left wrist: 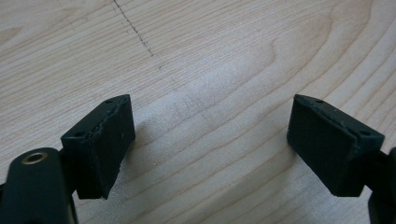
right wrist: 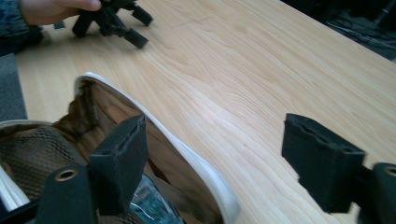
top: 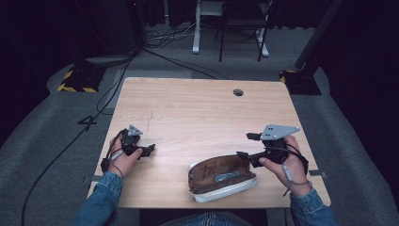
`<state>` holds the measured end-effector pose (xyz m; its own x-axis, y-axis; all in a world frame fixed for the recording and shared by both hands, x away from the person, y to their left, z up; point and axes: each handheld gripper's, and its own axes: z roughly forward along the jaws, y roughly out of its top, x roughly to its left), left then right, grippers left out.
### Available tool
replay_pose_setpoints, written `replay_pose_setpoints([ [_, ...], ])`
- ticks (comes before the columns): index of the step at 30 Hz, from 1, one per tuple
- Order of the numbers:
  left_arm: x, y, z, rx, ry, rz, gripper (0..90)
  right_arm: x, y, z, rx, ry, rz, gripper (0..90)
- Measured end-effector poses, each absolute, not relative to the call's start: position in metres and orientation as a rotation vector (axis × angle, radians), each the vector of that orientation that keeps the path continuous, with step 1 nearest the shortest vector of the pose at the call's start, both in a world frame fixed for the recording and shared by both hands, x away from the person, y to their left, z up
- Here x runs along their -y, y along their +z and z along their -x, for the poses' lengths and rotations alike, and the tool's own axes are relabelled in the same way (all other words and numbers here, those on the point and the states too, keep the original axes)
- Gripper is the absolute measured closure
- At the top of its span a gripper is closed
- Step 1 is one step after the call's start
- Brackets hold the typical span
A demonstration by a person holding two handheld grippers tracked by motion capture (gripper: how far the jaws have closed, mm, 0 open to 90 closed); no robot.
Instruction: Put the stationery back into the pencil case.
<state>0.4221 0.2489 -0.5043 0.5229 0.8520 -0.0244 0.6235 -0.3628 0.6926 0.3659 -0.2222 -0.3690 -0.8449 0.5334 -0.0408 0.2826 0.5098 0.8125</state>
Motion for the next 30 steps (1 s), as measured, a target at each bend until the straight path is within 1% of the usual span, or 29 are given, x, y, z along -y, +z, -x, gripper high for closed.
replay_pose_setpoints([
  [4,-0.249,-0.504,-0.423,-1.194,0.451,-2.11,14.9,0.234,-0.37,-0.37,-2.428,1.242,-0.735,20.3],
  [8,-0.248,-0.505,-0.424,-1.2,0.448,-2.104,14.7,0.253,-0.374,-0.379,-2.384,1.214,-0.788,16.2],
  [18,-0.248,-0.505,-0.424,-1.198,0.445,-2.106,14.7,0.287,-0.396,-0.399,-2.332,1.186,-0.973,16.3],
  [25,-0.248,-0.505,-0.424,-1.198,0.445,-2.105,14.7,0.312,-0.423,-0.414,-2.283,1.137,-1.1,16.2],
  [30,-0.248,-0.505,-0.424,-1.199,0.447,-2.104,14.7,0.322,-0.437,-0.42,-2.264,1.102,-1.155,16.3],
])
